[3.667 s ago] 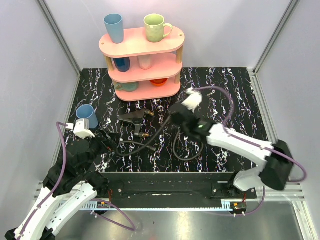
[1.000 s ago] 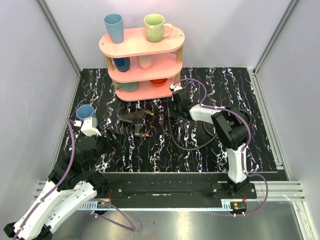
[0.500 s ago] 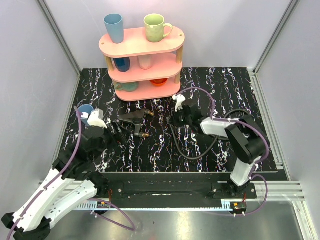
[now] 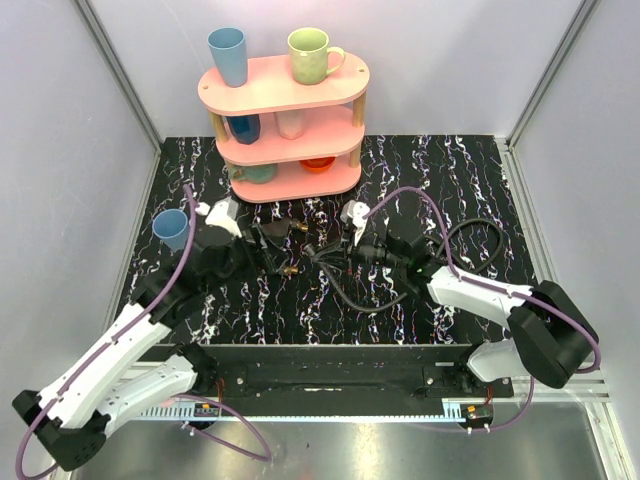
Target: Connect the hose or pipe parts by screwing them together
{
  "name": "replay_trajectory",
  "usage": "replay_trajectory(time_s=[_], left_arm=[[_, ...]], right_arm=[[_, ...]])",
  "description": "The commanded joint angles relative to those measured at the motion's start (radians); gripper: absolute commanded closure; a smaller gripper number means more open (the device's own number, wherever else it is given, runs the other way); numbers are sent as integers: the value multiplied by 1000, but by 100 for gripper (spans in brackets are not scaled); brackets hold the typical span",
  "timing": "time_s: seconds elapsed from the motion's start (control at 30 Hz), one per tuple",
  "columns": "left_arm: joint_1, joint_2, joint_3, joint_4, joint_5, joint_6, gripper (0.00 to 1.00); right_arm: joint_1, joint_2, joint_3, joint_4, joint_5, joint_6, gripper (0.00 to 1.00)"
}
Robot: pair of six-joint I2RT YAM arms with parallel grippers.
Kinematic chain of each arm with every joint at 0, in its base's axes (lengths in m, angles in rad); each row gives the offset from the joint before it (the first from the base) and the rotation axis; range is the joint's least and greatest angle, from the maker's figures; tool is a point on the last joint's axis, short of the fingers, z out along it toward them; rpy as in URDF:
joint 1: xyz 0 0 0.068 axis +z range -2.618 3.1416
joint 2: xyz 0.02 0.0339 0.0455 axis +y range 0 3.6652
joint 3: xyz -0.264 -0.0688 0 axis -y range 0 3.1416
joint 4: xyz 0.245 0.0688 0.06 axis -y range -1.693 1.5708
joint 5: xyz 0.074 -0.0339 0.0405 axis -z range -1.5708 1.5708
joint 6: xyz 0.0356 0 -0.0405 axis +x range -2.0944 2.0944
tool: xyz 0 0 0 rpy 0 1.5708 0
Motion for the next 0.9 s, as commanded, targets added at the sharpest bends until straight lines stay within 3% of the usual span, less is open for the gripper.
replay_trajectory(time_s=[0.0,0.3,0.6,0.67,0.87], left_arm=[[-3,84,17,141,115,0,21],[-3,194,5,275,227,-37,21],[-3,265,-29,346,307,-106,30],[-3,268,-41,355,315,-120,38],[-3,245,-95,404,367,-197,48]], right_arm=[[38,-42,-8,48,-90,-34,100],[70,-54,-39,97,-104,-34,100],[79,-77,-80,209,-57,5,100],[79,-75,-86,228,-52,12,100],[79,-74,-97,242,-29,23,100]])
